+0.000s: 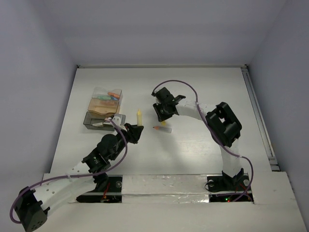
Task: Sort the stationery into containers
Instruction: Close the pen cap on the pen.
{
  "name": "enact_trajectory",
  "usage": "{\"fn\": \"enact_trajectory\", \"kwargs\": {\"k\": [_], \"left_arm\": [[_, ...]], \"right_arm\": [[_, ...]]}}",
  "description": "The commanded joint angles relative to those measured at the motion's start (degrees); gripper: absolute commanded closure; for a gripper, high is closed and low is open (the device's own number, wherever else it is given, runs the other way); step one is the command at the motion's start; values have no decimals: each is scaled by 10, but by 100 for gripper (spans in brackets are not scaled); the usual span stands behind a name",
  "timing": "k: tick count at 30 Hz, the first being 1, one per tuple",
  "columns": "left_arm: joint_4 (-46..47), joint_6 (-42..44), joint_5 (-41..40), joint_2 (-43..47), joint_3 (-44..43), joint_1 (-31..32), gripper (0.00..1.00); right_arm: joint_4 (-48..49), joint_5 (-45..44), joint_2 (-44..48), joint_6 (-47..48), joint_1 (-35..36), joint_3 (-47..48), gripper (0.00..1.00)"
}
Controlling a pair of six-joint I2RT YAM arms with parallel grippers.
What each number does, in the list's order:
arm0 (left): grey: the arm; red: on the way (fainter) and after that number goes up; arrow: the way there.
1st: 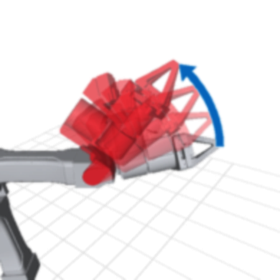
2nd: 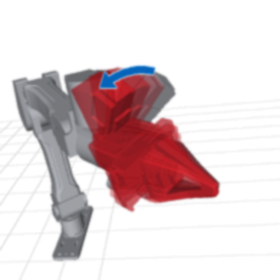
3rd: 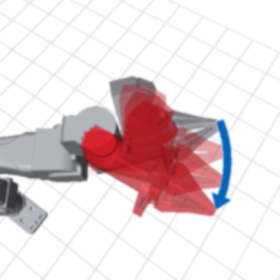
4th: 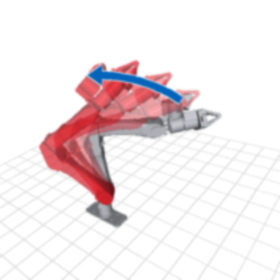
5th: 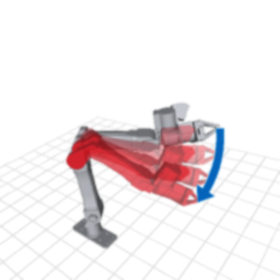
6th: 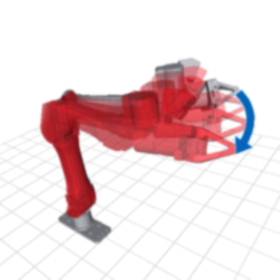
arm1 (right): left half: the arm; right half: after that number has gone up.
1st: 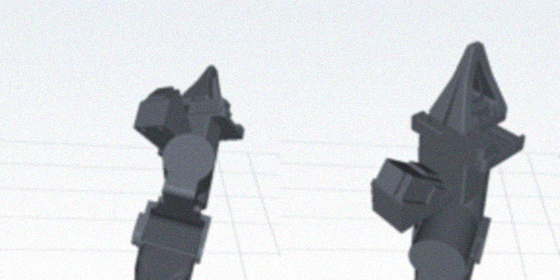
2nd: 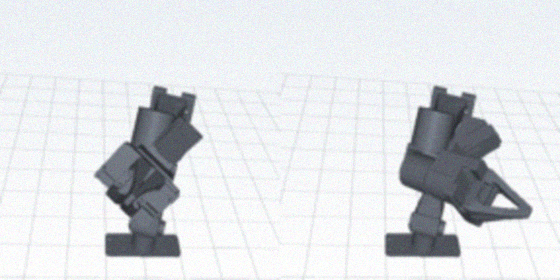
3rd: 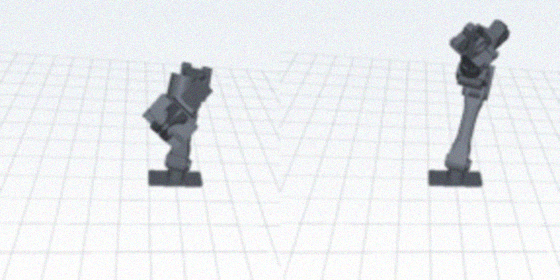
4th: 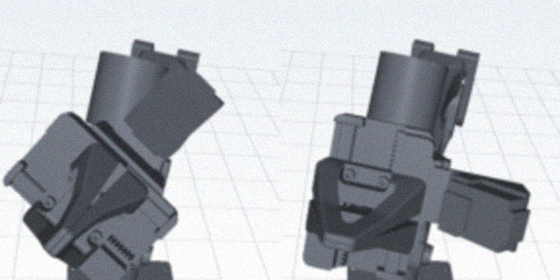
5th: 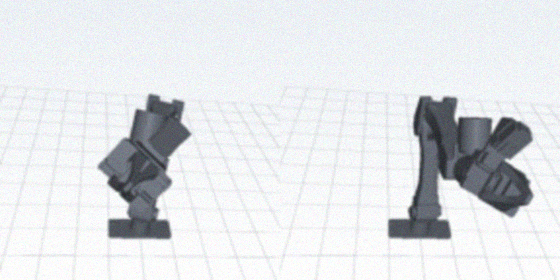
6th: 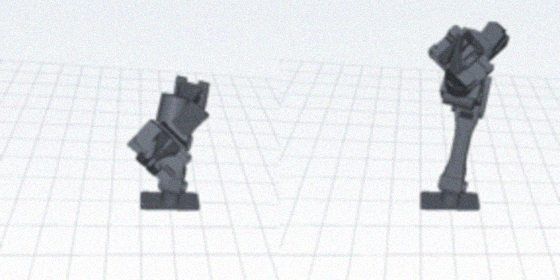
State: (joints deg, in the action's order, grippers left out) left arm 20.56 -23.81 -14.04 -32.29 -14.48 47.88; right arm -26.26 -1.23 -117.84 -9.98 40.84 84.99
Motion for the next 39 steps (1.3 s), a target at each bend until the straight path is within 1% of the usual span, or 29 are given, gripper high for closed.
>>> {"fn": "enact_trajectory", "kwargs": {"k": [1,3,4,7,9,10,11,12,14,15,19,22,27,29,36,39], "left_arm": [[39,5,4,-3,4,-2,100],[46,4,8,-13,2,-2,100],[49,3,9,-17,-1,-2,100],[60,-2,19,-36,-8,-2,100],[69,-5,27,-49,-10,-2,100],[72,-7,30,-52,-12,-2,100],[80,-10,33,-57,-12,-2,100],[84,-10,38,-61,-12,-2,100],[91,-12,43,-70,-15,-2,100],[92,-14,44,-73,-16,-2,100],[92,-15,36,-103,-28,-2,100],[95,-12,32,-120,-36,-2,100],[97,-8,22,-158,-52,-2,100],[104,-4,21,-164,-56,-2,100],[108,3,14,-178,-68,-2,100],[105,6,9,-178,-71,-2,100]], "right_arm": [[45,-45,12,-20,-1,8,90],[63,-61,37,-33,-6,5,96],[86,-68,48,-37,-6,3,100],[143,-74,99,-49,-6,-16,100],[178,-62,142,-66,-6,-39,100],[217,-55,157,-72,-6,-51,100],[240,-48,171,-92,-6,-63,100],[291,-27,185,-103,-6,-88,100],[330,-6,217,-145,-6,-108,100],[366,8,226,-159,-6,-118,100],[422,40,250,-234,-6,-149,100],[432,36,248,-252,-6,-149,100],[429,29,235,-261,13,-138,100],[428,16,234,-261,21,-139,100],[432,16,227,-265,41,-148,100],[430,-4,229,-261,46,-149,100]]}}
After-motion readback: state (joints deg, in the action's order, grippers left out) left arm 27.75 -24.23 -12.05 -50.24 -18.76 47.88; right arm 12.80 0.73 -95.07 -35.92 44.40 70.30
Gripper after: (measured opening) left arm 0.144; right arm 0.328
